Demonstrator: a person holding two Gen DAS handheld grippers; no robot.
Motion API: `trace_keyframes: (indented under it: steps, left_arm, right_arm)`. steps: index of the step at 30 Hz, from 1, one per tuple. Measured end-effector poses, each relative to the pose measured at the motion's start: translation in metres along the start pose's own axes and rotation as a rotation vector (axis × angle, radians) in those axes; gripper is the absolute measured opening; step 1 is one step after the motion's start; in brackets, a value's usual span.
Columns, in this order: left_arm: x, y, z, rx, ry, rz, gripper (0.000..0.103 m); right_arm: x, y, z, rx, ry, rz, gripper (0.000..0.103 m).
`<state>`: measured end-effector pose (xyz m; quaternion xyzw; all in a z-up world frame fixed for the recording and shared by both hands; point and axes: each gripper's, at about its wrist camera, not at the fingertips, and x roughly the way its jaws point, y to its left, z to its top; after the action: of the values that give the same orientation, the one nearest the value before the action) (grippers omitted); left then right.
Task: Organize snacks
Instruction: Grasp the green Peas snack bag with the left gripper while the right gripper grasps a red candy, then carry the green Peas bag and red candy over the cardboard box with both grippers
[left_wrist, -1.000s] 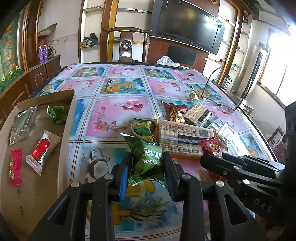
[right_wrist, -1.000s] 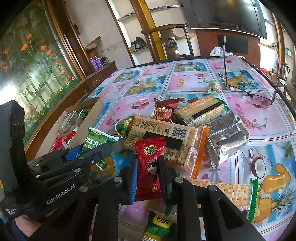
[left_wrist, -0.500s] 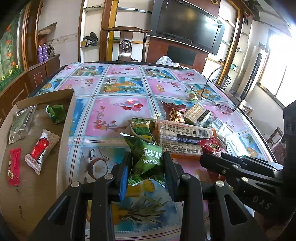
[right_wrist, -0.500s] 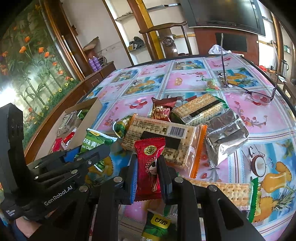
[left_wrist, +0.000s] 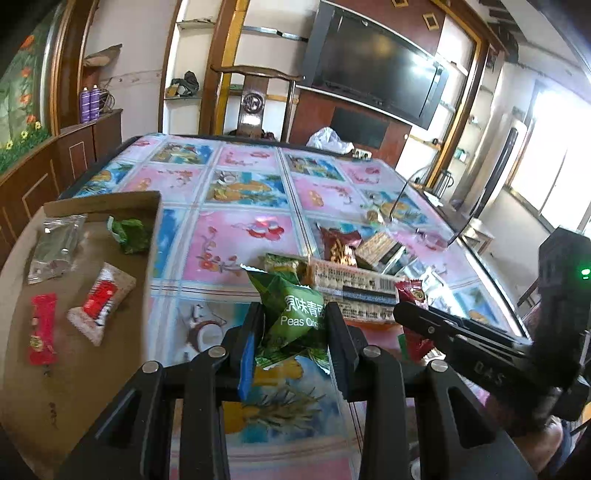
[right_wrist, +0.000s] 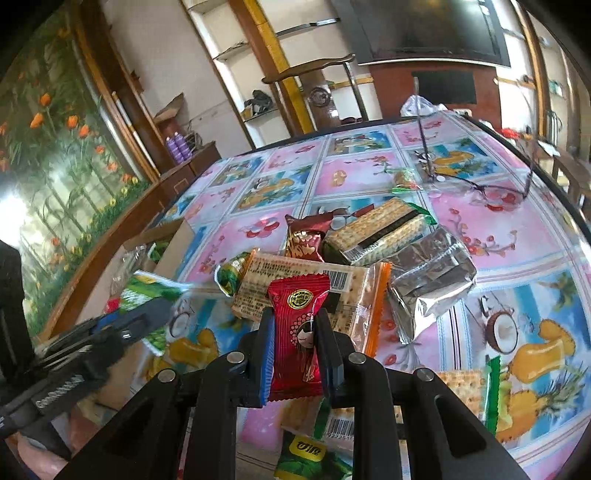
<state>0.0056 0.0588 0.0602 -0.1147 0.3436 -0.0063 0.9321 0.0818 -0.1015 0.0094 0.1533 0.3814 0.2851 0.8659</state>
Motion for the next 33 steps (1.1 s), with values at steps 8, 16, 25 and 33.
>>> trace_keyframes:
  steps: [8,16,25,33]
  left_arm:
    - [-0.048,0.041,0.003,-0.063,-0.067,0.046,0.033]
    - [-0.082,0.108,-0.010,-0.162,-0.108,0.144,0.033]
    - [-0.096,0.175,-0.037,-0.274,-0.094,0.229,0.033]
    - [-0.090,0.198,-0.051,-0.313,-0.064,0.244,0.033]
  right_arm:
    - [-0.004,0.048,-0.008,-0.038,0.009,0.084,0.022]
    - [0.000,0.120,-0.022,-0.164,0.048,0.196,0.023]
    - [0.025,0.190,-0.036,-0.277,0.114,0.282,0.023]
    - [0.069,0.216,-0.050,-0.299,0.212,0.297,0.023]
